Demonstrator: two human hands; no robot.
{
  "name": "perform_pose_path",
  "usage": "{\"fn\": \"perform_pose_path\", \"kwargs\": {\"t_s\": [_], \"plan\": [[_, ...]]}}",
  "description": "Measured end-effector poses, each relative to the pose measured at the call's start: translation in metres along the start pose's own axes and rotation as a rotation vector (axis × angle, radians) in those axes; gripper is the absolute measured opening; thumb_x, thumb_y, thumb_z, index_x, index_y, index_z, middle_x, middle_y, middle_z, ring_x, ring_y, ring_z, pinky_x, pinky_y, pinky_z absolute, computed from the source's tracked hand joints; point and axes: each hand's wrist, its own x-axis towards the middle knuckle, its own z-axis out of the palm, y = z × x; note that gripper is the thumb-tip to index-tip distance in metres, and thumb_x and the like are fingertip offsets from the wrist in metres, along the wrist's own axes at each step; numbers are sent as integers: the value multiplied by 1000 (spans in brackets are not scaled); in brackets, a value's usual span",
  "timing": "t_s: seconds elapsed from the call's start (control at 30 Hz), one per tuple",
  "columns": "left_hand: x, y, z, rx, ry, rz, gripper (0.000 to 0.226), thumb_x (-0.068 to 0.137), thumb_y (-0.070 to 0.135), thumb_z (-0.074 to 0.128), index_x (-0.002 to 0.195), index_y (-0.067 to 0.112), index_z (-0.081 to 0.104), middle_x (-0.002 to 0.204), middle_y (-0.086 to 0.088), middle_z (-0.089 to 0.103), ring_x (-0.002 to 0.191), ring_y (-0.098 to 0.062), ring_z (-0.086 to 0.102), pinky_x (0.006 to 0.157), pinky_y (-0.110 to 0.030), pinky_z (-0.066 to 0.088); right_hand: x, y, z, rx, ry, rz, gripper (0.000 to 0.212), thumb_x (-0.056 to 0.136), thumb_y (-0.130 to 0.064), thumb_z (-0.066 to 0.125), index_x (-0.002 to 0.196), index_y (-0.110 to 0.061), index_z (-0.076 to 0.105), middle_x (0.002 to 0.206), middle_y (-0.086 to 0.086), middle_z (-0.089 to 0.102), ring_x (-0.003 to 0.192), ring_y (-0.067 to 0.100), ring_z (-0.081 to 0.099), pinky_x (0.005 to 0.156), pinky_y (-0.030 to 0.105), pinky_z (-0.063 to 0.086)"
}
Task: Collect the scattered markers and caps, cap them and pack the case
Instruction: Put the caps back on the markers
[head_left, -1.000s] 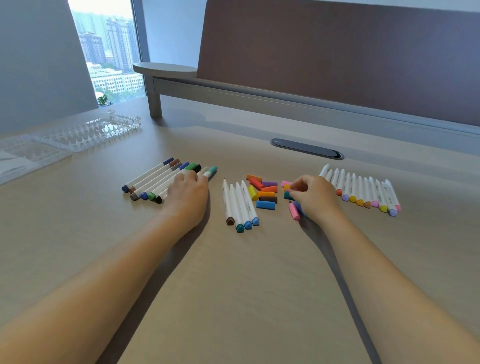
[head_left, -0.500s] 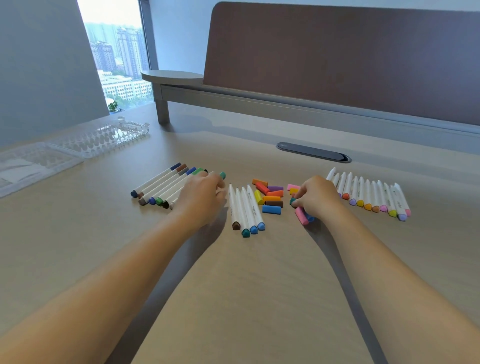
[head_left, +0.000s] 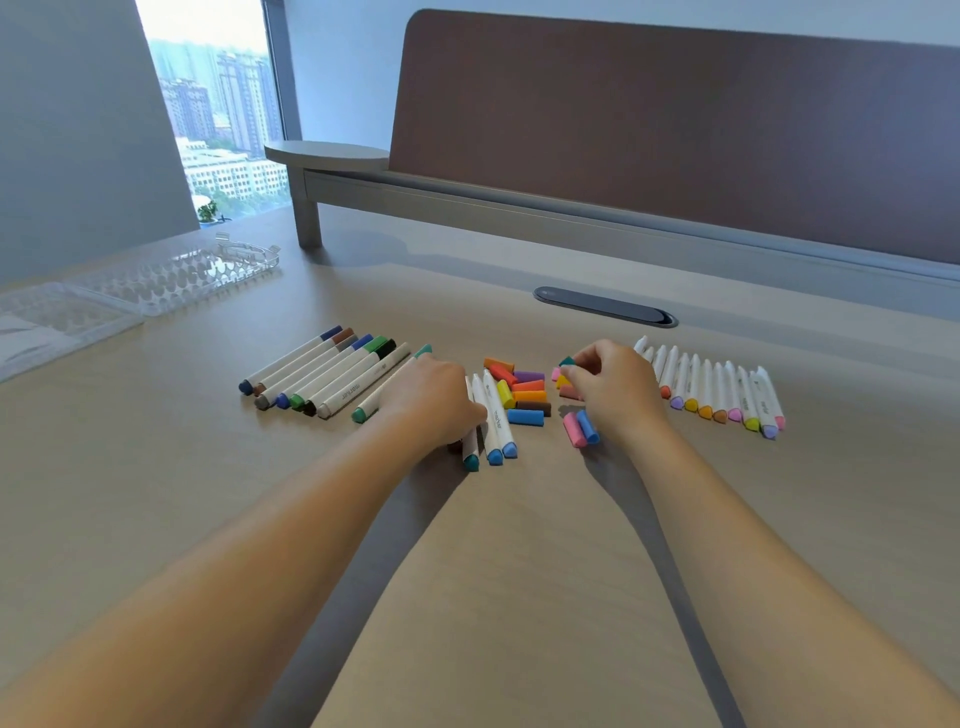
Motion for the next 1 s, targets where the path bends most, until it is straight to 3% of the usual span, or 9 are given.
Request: {"fn": "perform_pose_path", "kwargs": {"t_s": [0.17,0.4,0.83,1.0], "plan": [[1,7,-2,6,-55,13,37,90,37,50,117,12,53,119,-9,50,89,-15,52,82,-25,48,-6,-1,-2,129,11,11,28,94,-16,50,119,-4,54,119,11,59,105,21,56,80,21,42],[-3,12,-4,18,-82,53,39,88,35,54,122,14,52,120,-8,51,100,-19,53,91,-30,50,-11,-2,-3,170,12,8,32,93,-15,51,124,-5,54,124,11,58,111,22,55,85,23,45],[-7,7,-3,62,-3,29,40,92,39,44,112,7,58,122,-9,47,89,-17,51,76,-24,49,-12,-3,-4,216,36,23,30,93,-15,52,121,-6,54,120,10,59,103,20,56,81,22,46],[-10,-6,-12,-100,78,34,38,92,38,43,113,8,52,90,-3,48,74,-14,52,61,-21,45,-12,-5,-3,206,31,-6,28,91,-14,54,118,-6,51,120,10,57,93,11,48,79,19,43]]}}
